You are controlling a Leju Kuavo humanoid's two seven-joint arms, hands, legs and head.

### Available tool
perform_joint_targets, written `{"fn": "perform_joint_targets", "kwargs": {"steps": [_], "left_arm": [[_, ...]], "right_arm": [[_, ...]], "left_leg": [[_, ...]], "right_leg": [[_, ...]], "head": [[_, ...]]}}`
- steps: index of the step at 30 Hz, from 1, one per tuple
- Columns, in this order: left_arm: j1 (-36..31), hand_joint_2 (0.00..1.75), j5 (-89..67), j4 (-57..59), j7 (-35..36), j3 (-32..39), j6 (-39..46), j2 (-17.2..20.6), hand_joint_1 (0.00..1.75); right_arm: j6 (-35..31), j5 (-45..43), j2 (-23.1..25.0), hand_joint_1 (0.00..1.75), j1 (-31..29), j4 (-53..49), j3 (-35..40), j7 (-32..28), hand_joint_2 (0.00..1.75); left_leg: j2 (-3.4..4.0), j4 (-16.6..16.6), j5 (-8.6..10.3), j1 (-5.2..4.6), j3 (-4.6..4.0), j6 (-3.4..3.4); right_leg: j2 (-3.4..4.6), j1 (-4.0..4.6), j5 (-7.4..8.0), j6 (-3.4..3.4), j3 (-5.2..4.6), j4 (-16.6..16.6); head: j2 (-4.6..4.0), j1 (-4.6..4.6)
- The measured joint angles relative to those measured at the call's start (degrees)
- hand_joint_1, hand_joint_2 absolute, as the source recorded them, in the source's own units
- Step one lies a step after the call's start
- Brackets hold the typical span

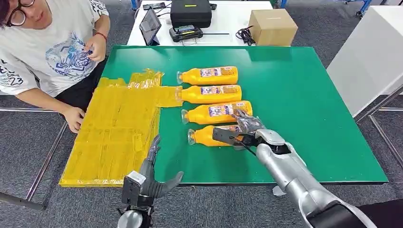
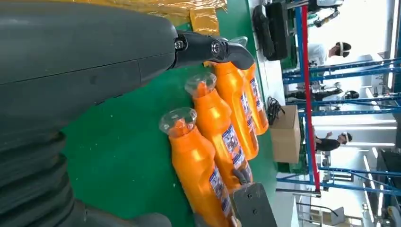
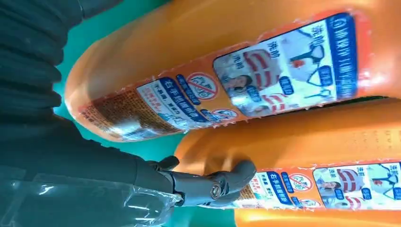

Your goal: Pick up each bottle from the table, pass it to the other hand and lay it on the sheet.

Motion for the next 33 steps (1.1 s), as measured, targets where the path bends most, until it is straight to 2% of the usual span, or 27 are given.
{"fn": "perform_joint_targets", "kwargs": {"steps": [24,33], "left_arm": [[-0.79,1.75,1.55,1.62,-0.55,0.55,0.20,-0.15,0.00],[-0.87,1.75,1.57,1.92,-0.55,0.52,0.20,-0.15,0.00]], "right_arm": [[6.25,-11.47,-5.55,0.00,-4.83,-0.70,9.79,-1.64,1.75],[6.91,-12.22,-6.64,0.00,-5.52,-1.40,11.85,-1.75,1.75]], "left_leg": [[0.02,0.02,0.02,-0.06,0.02,0.04],[0.03,0.02,0.02,-0.06,0.02,0.04]], "right_leg": [[0.01,-0.08,0.03,0.04,0.01,0.00],[0.01,-0.07,0.03,0.04,0.01,0.00]], "head": [[0.00,0.00],[0.00,0.00]]}}
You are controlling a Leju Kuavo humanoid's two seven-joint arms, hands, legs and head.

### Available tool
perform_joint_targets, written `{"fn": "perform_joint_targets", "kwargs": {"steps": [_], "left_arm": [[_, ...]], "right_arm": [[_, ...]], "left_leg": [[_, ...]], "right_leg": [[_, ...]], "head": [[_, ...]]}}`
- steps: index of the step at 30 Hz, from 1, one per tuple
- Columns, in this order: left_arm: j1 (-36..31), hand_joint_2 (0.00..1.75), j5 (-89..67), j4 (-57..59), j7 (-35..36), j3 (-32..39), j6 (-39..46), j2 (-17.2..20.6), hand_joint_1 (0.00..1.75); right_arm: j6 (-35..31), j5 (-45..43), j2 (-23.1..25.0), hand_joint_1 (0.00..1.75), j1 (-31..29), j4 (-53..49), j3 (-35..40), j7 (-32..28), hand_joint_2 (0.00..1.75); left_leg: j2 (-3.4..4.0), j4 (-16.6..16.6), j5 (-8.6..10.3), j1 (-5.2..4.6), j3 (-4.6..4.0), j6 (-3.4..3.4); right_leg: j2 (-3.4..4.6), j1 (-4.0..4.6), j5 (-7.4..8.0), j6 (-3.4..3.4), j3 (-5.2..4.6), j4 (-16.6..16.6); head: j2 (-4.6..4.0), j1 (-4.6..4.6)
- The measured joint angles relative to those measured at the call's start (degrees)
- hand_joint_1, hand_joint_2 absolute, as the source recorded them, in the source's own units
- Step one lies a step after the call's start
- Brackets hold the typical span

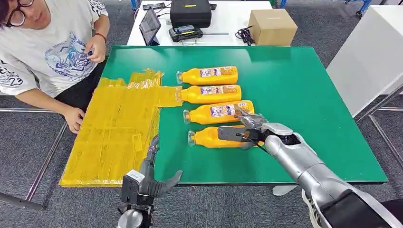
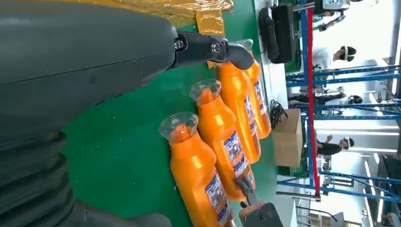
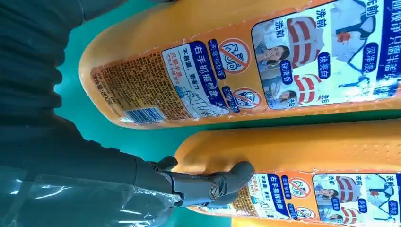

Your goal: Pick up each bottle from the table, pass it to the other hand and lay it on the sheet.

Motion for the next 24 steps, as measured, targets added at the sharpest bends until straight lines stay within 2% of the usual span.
{"fn": "perform_joint_targets", "kwargs": {"steps": [24], "left_arm": [[0.00,1.75,0.22,0.02,0.00,-0.20,0.15,0.00,0.00]], "right_arm": [[0.04,-2.03,-0.61,0.00,-0.66,-0.04,2.21,-0.04,1.75]], "left_leg": [[0.02,0.00,0.00,0.00,0.00,0.00]], "right_leg": [[0.01,0.00,0.00,0.00,0.00,0.00]], "head": [[0.00,0.00]]}}
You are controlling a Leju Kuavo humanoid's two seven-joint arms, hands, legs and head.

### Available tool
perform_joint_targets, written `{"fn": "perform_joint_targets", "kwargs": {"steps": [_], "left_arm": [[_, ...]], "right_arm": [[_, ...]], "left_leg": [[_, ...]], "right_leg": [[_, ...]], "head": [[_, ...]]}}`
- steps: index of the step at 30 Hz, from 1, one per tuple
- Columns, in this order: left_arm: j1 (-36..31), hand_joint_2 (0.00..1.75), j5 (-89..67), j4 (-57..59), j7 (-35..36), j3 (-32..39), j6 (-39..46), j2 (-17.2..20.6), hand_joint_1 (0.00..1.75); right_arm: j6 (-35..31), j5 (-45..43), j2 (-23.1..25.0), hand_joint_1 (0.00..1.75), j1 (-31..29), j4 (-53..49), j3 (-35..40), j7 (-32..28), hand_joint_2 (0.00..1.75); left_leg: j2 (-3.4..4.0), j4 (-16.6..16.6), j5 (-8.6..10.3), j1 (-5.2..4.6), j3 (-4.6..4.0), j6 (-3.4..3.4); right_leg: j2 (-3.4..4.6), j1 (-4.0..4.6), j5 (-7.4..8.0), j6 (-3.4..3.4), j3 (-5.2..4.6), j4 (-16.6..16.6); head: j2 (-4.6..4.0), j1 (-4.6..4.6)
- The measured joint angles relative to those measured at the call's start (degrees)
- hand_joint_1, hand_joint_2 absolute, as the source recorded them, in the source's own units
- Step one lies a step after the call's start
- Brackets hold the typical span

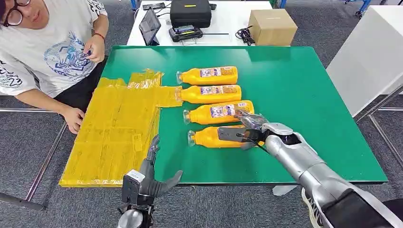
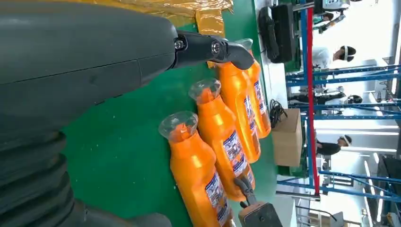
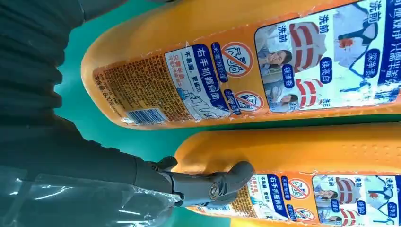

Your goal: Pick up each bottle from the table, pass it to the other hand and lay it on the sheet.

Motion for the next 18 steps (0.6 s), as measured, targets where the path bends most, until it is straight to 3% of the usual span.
{"fn": "perform_joint_targets", "kwargs": {"steps": [18], "left_arm": [[-0.16,1.75,0.83,0.90,0.00,-1.09,0.37,-0.28,0.00]], "right_arm": [[2.56,-3.87,-0.39,0.00,-0.62,0.04,4.92,-1.25,1.75]], "left_leg": [[-0.05,0.00,0.03,-0.01,-0.08,0.04]], "right_leg": [[-0.02,-0.01,0.01,0.00,-0.04,0.01]], "head": [[0.00,0.00]]}}
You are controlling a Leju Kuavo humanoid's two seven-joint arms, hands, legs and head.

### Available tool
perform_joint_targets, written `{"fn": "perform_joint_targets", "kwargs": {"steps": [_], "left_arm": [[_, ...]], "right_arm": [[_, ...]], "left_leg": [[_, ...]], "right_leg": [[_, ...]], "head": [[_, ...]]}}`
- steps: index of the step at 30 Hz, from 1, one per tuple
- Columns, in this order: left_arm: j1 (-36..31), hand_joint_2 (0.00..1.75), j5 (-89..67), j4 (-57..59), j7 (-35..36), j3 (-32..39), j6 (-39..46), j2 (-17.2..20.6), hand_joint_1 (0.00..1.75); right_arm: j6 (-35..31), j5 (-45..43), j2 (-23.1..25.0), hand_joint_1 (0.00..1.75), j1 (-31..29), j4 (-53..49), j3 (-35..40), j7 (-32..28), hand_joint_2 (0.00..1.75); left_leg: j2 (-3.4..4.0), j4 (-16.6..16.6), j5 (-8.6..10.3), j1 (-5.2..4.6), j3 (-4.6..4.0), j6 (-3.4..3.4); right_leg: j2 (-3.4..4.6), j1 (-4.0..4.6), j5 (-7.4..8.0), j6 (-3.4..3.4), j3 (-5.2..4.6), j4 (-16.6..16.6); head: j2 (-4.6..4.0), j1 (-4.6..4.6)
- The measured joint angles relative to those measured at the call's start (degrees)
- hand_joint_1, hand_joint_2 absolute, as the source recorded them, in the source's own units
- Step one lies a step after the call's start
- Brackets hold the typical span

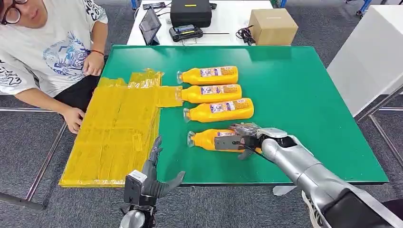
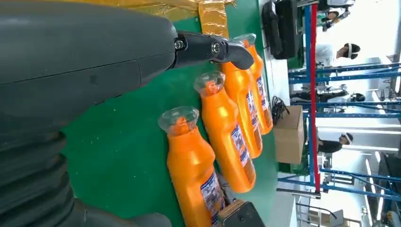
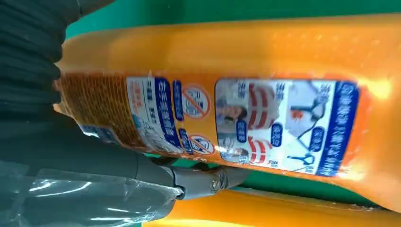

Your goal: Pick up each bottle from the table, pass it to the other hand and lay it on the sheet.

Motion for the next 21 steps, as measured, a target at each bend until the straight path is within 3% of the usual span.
{"fn": "perform_joint_targets", "kwargs": {"steps": [20,21], "left_arm": [[-0.39,1.75,0.26,0.79,0.00,-0.35,0.33,0.00,0.00],[-0.39,1.75,0.28,0.81,0.00,-0.37,0.33,0.00,0.00]], "right_arm": [[0.26,-2.95,0.02,0.00,-0.49,0.28,2.41,-0.94,1.75],[0.17,-3.06,0.02,1.54,-0.56,0.33,2.56,-0.94,1.75]], "left_leg": [[-0.01,0.00,-0.01,0.00,-0.07,0.00],[-0.01,0.00,-0.01,0.00,-0.07,0.00]], "right_leg": [[0.00,-0.01,0.00,0.00,-0.05,-0.01],[0.00,-0.01,0.00,0.00,-0.05,-0.01]], "head": [[0.00,0.00],[0.00,0.00]]}}
